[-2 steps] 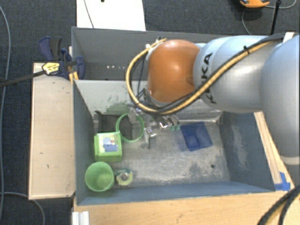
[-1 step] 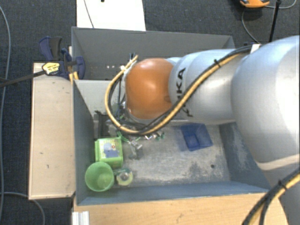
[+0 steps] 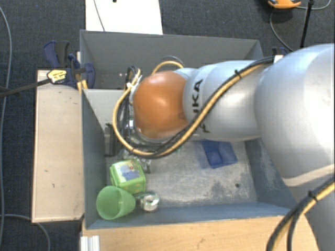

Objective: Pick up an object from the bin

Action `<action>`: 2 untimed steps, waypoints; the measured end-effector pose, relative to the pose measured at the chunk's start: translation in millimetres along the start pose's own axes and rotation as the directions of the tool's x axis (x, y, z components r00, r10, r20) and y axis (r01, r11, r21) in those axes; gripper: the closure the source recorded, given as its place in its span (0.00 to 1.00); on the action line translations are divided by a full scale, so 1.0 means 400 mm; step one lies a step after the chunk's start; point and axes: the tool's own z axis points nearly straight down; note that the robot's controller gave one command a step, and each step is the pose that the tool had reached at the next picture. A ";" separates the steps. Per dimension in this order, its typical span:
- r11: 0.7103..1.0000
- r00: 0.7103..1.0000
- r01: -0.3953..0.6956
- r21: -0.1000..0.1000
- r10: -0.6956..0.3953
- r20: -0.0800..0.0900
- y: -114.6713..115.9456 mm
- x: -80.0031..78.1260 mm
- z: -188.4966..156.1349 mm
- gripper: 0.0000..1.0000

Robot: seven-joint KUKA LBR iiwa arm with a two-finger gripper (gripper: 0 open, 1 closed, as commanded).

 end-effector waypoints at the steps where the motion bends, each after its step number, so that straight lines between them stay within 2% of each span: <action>1: 1.000 1.000 0.000 0.000 0.000 0.000 0.000 0.000 0.000 1.00; 2: 1.000 1.000 -0.001 -0.001 0.001 0.000 0.002 0.002 -0.007 1.00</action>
Offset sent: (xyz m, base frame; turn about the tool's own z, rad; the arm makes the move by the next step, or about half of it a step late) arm 0.0000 -0.0001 0.0666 0.0000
